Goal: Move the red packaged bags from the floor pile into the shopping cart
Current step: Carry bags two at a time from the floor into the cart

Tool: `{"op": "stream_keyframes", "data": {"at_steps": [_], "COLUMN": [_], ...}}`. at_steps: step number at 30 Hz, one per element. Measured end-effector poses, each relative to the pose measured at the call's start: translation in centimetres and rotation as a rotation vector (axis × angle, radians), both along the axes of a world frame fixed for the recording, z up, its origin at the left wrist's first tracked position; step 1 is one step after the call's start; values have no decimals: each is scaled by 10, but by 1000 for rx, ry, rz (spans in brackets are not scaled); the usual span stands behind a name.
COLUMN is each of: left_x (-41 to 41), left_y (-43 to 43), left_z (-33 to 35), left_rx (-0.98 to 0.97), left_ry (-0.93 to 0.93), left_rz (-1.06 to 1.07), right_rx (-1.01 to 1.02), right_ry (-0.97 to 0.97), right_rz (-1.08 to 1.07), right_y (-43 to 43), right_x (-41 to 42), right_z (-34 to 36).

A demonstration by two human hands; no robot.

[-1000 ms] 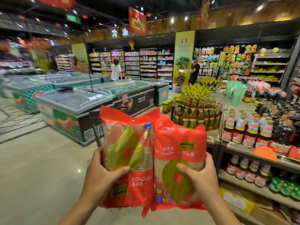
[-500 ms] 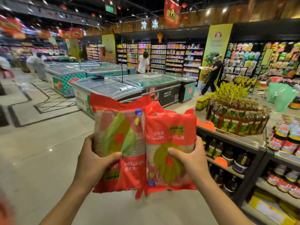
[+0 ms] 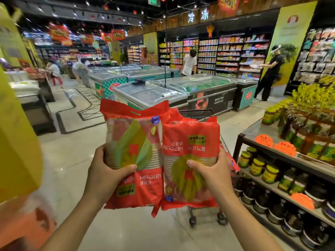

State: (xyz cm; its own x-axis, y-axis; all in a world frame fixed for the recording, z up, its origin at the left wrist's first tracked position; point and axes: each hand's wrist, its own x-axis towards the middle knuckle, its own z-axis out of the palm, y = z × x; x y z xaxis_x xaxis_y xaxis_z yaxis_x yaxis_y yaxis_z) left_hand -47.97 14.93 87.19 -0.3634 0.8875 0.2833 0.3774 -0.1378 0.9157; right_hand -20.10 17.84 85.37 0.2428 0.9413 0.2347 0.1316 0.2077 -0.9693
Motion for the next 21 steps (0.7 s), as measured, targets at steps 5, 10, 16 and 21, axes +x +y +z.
{"op": "stream_keyframes", "data": {"at_steps": [5,10,16,21], "left_x": [-21,-43,-87,-137], "left_y": [67,125,211,305], "left_z": [10,-1,-20,-38], "left_rx": [-8,-42,-86,-82], "left_ry": [41,-2,2,-48], "left_rz": [80,137,147,91], "right_rx": [-13,-41,-75,-84], "right_ry": [50,50,12,-17], "right_rz": [71,144,123,68], "right_y": [89,164,250,330], "right_x": [-25,-50,-93,-142], "right_z": [-8,-14,-32,-37]}}
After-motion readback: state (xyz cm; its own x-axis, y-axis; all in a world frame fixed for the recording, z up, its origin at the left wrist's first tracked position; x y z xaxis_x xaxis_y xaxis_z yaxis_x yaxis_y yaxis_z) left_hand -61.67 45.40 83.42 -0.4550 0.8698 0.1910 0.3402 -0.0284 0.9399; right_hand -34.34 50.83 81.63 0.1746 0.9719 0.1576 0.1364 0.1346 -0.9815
